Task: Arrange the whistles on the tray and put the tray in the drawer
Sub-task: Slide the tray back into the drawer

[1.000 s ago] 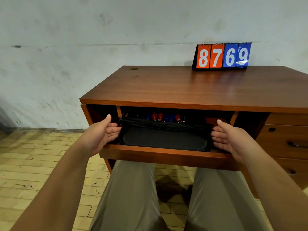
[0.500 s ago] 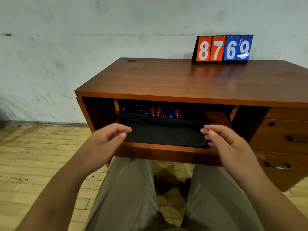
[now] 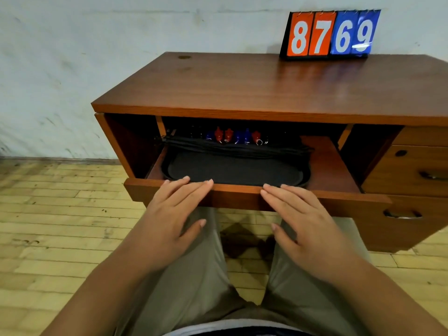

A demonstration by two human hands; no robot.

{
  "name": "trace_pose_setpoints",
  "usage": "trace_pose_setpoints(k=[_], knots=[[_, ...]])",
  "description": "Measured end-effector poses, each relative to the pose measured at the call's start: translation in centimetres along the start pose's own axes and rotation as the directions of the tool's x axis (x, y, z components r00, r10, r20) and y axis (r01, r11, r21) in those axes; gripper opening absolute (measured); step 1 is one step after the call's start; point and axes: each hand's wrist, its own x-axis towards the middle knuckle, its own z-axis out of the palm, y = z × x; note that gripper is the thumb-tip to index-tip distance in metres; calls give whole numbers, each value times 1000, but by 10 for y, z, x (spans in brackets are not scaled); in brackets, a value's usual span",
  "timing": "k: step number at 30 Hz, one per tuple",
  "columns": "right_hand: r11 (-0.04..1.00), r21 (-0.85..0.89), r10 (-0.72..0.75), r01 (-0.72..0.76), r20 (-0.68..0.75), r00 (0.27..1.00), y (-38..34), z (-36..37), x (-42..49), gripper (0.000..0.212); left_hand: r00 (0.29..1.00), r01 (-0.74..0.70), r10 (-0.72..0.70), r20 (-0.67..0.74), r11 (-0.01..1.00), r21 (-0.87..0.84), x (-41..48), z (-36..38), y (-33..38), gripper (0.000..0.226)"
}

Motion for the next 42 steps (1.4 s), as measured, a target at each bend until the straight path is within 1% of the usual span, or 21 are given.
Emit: trace_pose_setpoints(k=[2,7,14,17,24,31,36,39,42], knots=[[999,-31,-12,12,-9,1000,4,3,5,70,999,-28,28,-17,1000,9,5,4,-6,80],[994,-110,4,-7,-24,1000,14,12,25,78,998,-47,48,-41,999,20,30,11,-16,84],[981,-192,-18,20,13,1000,43,18,61,85,999,-49,50,-2,991,126,65,18,-30,94],[977,-213,-18,20,10,1000,49,23,72,88,999,-38,35,28,993,112,80,18,-33,93],[984,-177,7,-9,-13,1000,62,27,97,84,994,-2,-5,110,998,69,103,17,-38,99],[984,-175,20,-21,-9,1000,74,31,115,85,992,27,-38,120,996,85,124,18,-42,102],[986,-163,17,-17,-5,1000,79,31,124,86,992,28,-35,122,998,63,134,20,-44,103],[986,-167,25,-22,17,1000,82,29,130,83,991,43,-48,124,998,44,139,20,-43,102],[985,-168,56,-44,70,996,76,21,133,82,984,72,-77,160,997,40,141,15,-36,100]])
